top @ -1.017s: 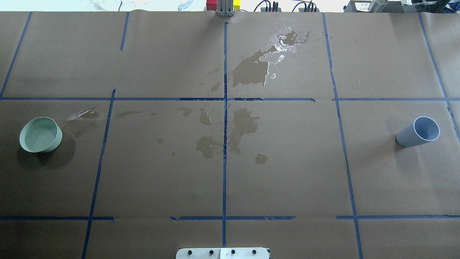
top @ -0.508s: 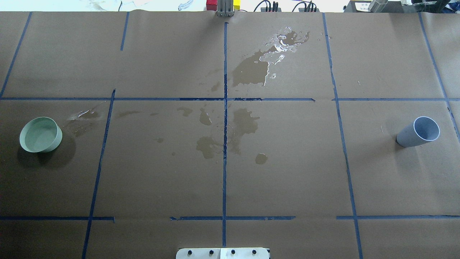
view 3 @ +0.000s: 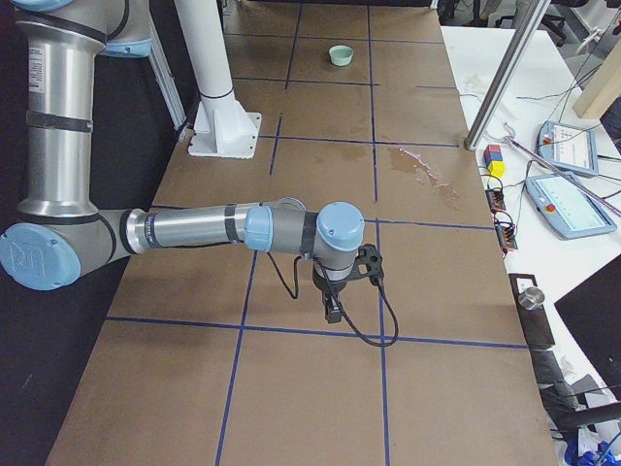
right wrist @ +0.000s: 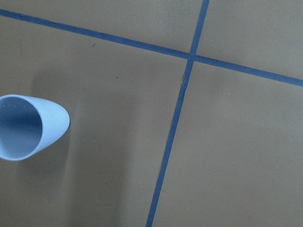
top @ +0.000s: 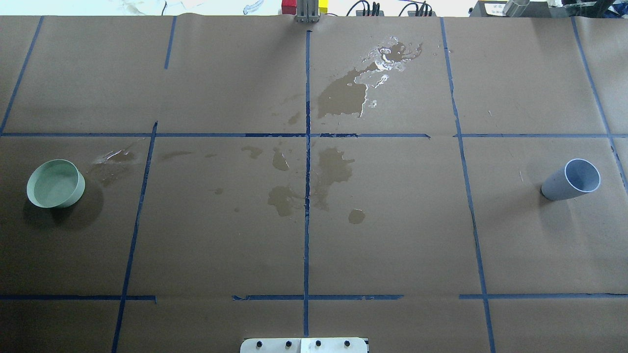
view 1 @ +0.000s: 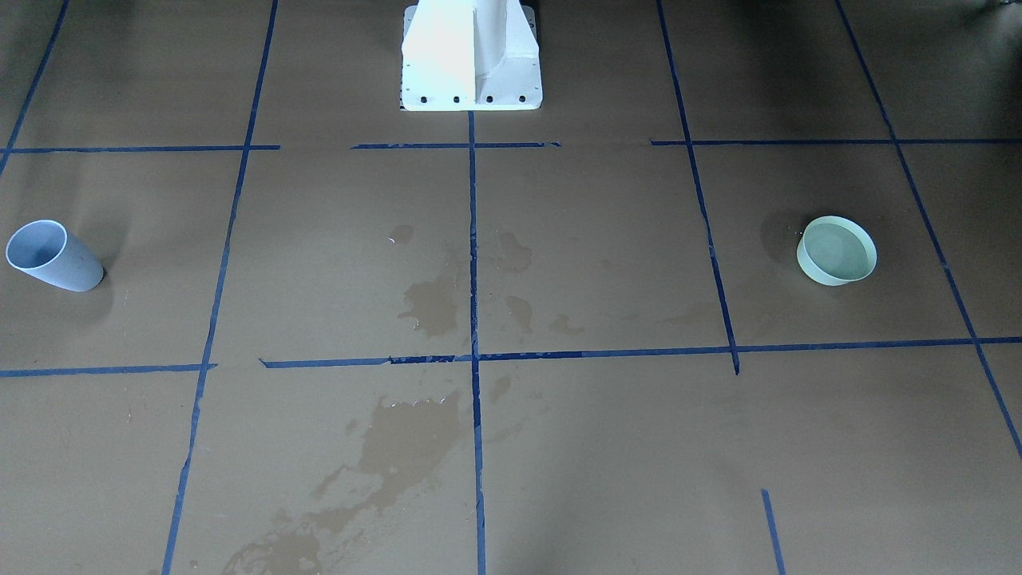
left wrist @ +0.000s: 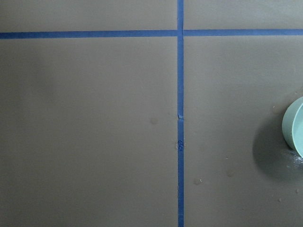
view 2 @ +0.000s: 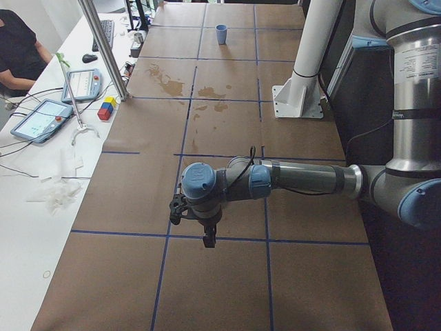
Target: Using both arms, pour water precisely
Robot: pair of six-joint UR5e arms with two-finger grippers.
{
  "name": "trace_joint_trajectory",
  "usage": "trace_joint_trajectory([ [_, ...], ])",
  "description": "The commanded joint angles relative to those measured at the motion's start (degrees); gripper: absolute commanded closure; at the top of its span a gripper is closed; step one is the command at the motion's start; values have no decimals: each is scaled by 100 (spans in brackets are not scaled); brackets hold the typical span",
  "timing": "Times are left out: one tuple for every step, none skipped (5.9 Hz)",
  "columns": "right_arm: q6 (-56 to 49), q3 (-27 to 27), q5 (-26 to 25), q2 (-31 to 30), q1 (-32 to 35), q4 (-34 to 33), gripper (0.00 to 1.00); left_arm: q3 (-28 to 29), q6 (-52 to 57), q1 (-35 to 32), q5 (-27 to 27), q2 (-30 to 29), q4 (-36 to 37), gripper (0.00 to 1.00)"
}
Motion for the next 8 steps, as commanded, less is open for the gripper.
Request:
trace_joint_trajectory([
  [124,-368,-34,149,3,293,0,-190,-9,-8,-55,163,34,0],
  [115,-448,-8,88,3,312,0,-1,-9,9,-186,155,8,0],
  [124,-492,-16,105,3,321,0,-8,-9,9,-178,147,-1,0],
  [141,-545,19,157,3,321,0,-16,0,9,-161,155,17,0],
  [141,-563,10,175,-6,321,0,-121,0,9,-100,155,17,0],
  [133,-519,19,167,-6,330,0,-139,8,9,-117,147,17,0],
  [133,-501,-7,236,-6,330,0,-148,9,18,-125,86,17,0],
  [133,-510,1,237,-6,330,0,-157,9,18,-117,94,26,0],
])
